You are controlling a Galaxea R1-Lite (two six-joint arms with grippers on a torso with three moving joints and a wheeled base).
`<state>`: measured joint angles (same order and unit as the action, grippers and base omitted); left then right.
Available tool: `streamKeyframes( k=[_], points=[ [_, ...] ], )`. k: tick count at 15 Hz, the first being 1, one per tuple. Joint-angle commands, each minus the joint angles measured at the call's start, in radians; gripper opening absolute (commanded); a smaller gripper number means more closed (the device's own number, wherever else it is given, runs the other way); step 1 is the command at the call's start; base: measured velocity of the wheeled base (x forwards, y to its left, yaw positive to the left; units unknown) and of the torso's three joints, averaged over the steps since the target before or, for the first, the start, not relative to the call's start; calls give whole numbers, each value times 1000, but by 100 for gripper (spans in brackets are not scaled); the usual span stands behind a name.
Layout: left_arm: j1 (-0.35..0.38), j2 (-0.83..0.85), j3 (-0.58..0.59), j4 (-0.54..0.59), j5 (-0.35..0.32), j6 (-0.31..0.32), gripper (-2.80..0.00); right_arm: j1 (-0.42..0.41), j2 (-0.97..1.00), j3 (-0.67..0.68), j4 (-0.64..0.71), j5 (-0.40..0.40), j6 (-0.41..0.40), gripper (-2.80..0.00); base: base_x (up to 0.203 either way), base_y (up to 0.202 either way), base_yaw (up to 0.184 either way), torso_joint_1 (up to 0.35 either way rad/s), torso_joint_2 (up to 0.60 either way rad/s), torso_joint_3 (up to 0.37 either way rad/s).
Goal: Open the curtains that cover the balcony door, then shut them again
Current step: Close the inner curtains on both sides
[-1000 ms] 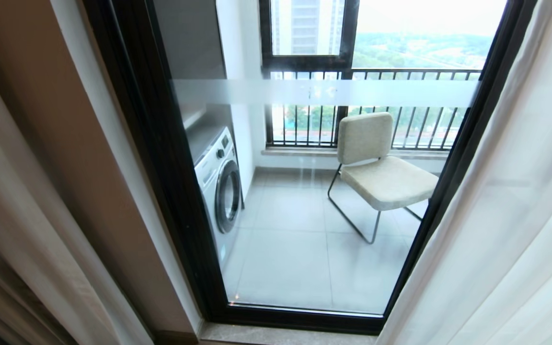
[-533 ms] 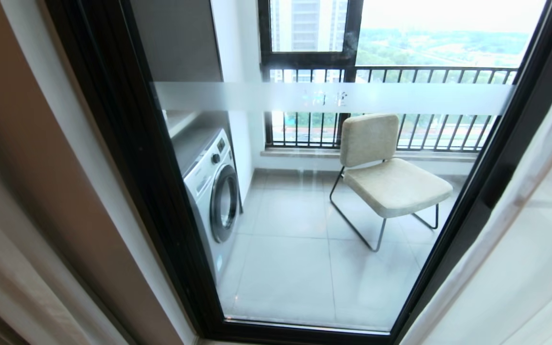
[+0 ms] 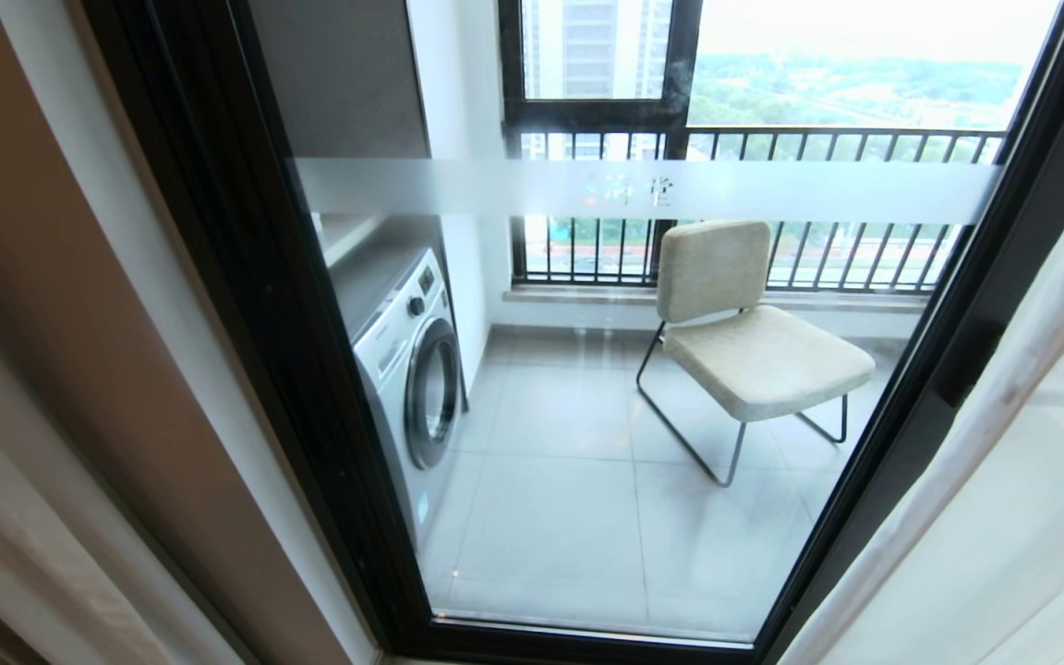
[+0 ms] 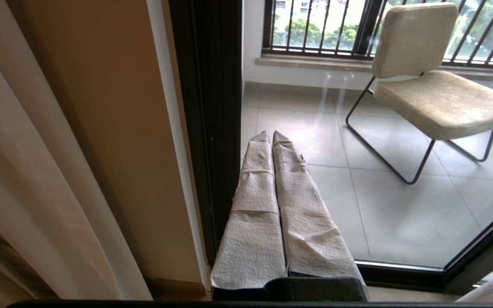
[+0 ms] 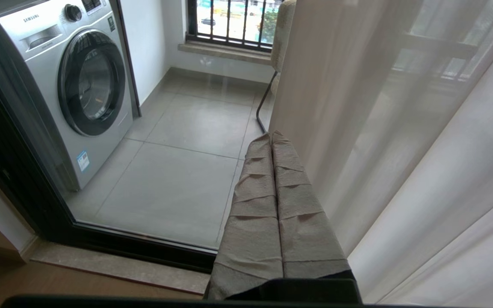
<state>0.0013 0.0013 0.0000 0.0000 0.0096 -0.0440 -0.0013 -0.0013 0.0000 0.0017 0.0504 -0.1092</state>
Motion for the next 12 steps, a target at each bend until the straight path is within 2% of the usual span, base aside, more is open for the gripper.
streamKeyframes(
  k=[1,12],
  points=[
    [0,0,0,2,1,0,-280,0,1,0,0,0,-1,-280,0,0,0,0,0,0],
    [0,0,0,0,1,0,-280,0,1,0,0,0,-1,-280,0,4,0,-2,0,1]
  ],
)
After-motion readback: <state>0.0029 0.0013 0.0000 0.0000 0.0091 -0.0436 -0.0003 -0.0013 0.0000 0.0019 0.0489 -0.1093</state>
